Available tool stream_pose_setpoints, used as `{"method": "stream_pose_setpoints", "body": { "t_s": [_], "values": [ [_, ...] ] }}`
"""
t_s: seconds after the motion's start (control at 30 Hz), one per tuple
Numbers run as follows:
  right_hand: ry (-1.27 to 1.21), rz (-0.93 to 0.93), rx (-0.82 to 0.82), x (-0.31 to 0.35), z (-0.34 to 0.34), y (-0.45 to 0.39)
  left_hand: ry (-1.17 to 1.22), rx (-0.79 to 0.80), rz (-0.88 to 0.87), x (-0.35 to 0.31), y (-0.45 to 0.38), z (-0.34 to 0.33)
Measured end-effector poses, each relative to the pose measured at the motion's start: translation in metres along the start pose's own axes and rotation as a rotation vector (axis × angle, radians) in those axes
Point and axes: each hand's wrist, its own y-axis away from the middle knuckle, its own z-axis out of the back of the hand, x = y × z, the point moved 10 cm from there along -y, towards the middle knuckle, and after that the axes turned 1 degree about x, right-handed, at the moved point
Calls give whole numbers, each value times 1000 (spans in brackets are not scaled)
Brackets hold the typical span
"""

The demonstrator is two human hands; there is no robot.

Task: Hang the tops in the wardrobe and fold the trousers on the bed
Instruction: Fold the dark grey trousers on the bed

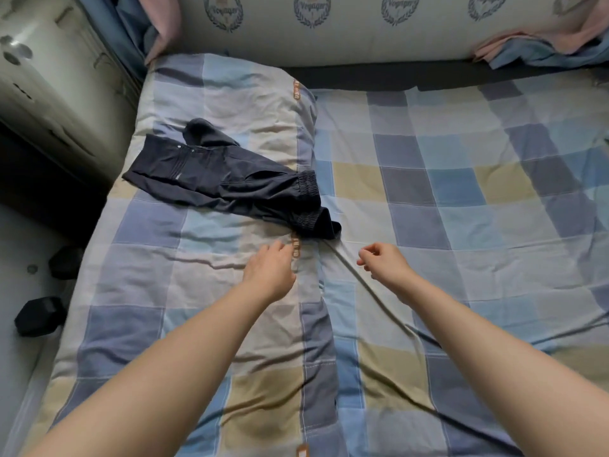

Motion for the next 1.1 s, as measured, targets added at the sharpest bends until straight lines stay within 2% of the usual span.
{"method": "stream_pose_setpoints", "body": {
  "t_s": [0.13, 0.3, 0.4, 0.53, 0.63, 0.73, 0.83, 1.0, 1.1],
  "values": [
    [88, 41, -2, 1, -22, -68, -275, -71, -133, -20, -76, -14],
    [136, 34, -15, -7, -50, -129, -518, -276, -271, -47, -138, -8],
    [137, 71, -26, -9, -70, -158, -653, -249, -333, -49, -166, -19],
    [176, 100, 62, -12, -98, -189, -813, -207, -368, -32, -182, -29],
    [308, 127, 64, -11, -107, -195, -751, -127, -321, 6, -174, -40],
    [456, 165, -13, -6, -107, -187, -652, -113, -297, 39, -153, -51],
    [636, 274, -1, 6, -125, -156, -551, -101, -236, 68, -122, -64],
    [773, 469, -17, 17, -148, -64, -253, -133, 58, 137, -36, -68],
    [812, 564, 69, 16, -173, -1, -122, -90, 214, 161, 23, -79]
  ]
}}
